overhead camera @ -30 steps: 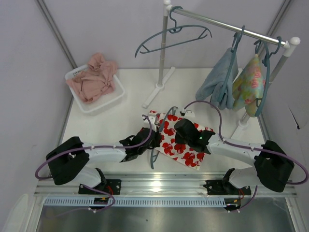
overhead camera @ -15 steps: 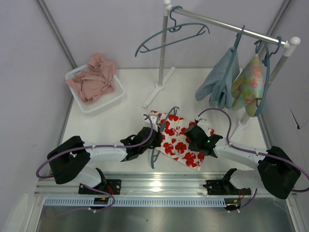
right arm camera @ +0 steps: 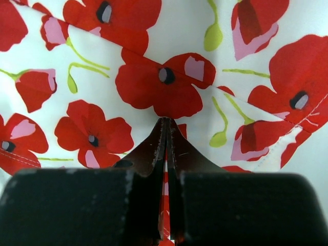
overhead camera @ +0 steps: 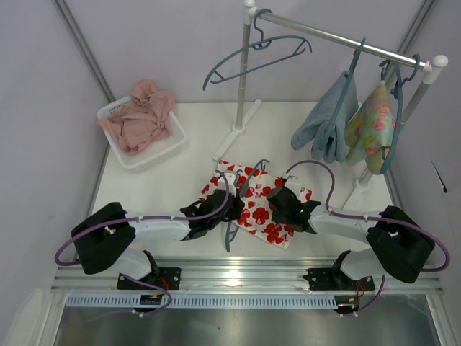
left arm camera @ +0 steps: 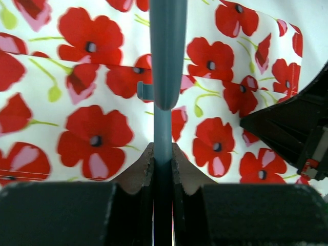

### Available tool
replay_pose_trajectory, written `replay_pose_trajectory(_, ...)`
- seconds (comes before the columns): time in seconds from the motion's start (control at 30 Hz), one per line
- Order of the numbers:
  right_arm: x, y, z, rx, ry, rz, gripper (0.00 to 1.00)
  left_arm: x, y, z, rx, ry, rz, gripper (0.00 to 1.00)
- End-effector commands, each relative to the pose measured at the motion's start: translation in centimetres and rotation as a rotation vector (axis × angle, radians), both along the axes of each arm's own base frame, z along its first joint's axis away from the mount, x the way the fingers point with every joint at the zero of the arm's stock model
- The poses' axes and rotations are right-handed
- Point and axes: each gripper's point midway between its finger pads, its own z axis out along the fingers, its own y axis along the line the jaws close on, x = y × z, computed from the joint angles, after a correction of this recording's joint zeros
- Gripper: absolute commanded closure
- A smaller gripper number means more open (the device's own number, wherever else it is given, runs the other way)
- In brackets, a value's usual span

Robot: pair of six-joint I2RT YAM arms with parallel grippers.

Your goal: Place the skirt on the hanger

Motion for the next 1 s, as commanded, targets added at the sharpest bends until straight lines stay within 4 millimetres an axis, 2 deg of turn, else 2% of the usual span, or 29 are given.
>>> replay_pose_trajectory(0.0,0.5,1.8,0.0,0.030,-0.013,0.021,1.00,0.1,-1.9,1.8,-0.041,-0.033,-0.047,1.00)
replay_pose_trajectory(0.33,1.2,3.8,0.3,0.048,-0.054,0.102,1.00,0.6,-1.7,2.3,-0.004,-0.061,-0.045,1.00)
replay_pose_trajectory(0.37,1.2,3.9,0.2,0.044,-0.057,0.109,1.00,0.6,-1.4,2.1,0.011,-0.063,-0.046,1.00)
replay_pose_trajectory(0.53,1.4,3.8,0.1,0.020,-0.071,0.145,1.00,1.3,-1.2,3.3,0.086,-0.141,-0.081,1.00)
replay_pose_trajectory(0.7,1.2,3.6,0.0,0.029,-0.073,0.155,1.00,1.0,-2.0,4.1,0.115,-0.193,-0.188,1.00)
replay_pose_trajectory(0.8,1.2,3.4,0.2,0.033,-0.078,0.161,1.00,0.7,-2.0,3.7,0.139,-0.199,-0.238,1.00)
replay_pose_trajectory(0.97,0.9,2.5,0.1,0.027,-0.075,0.185,1.00,1.7,-0.8,3.0,0.168,-0.201,-0.217,1.00)
